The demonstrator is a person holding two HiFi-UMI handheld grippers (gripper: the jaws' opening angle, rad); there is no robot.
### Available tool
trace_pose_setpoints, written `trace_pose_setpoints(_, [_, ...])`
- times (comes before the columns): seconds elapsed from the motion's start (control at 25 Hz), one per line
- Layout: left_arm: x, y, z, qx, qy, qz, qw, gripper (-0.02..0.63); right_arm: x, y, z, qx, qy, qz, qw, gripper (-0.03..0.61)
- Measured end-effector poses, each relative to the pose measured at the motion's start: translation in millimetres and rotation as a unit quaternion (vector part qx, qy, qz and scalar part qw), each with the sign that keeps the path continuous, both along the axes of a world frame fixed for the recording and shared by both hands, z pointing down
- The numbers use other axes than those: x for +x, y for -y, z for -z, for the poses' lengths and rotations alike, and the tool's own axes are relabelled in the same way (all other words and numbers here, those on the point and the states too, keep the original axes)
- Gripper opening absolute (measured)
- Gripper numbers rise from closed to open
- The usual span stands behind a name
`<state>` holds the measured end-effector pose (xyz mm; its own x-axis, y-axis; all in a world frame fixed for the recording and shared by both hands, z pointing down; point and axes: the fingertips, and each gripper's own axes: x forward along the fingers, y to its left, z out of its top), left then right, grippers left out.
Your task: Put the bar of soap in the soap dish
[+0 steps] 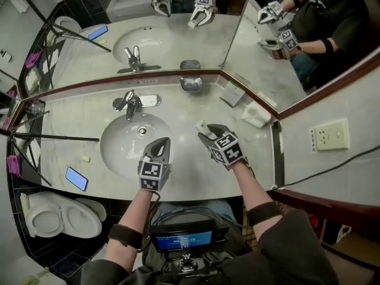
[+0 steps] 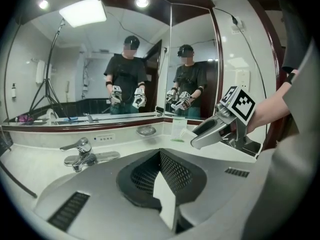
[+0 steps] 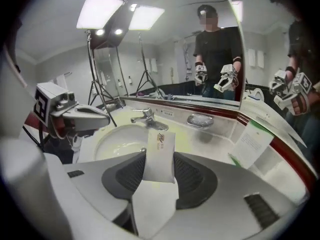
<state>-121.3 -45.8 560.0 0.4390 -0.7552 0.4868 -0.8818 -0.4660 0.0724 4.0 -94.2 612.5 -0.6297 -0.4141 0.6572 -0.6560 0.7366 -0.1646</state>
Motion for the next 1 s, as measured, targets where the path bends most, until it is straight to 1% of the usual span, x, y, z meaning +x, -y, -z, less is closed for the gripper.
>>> trace_pose_setpoints(0.04, [3, 0, 1, 0.002, 0.0, -0.003, 1.0, -0.003, 8, -5, 6, 0.0, 0.013, -0.016, 1.0, 0.184])
trace_pose_setpoints(0.12, [9, 1, 1, 0.002, 0.0, -0.009, 1.0, -0.003, 24, -16, 11, 0.003, 0.025, -0.038, 0.999, 0.186])
trace_pose_setpoints(0.32, [23, 5, 0, 0.0, 0.003, -0.019, 0.9998, -0.003, 49, -31, 8, 0.005, 0.018, -0.061, 0.998, 0.186])
trace_pose_setpoints(0.48, [36, 14, -4, -0.003, 0.008, -0.03, 0.9995, -0.003, 55, -23, 6, 0.004, 0.01, -0.071, 0.997, 0.186])
trace_pose_setpoints(0.72, [54, 46, -16, -0.004, 0.022, -0.042, 0.9989, -0.003, 47, 22, 2, 0.012, -0.013, -0.065, 0.998, 0.186])
trace_pose_setpoints(1.0, [66, 109, -31, 0.006, 0.031, -0.047, 0.9984, -0.003, 24, 118, -6, 0.037, -0.054, -0.053, 0.996, 0.186])
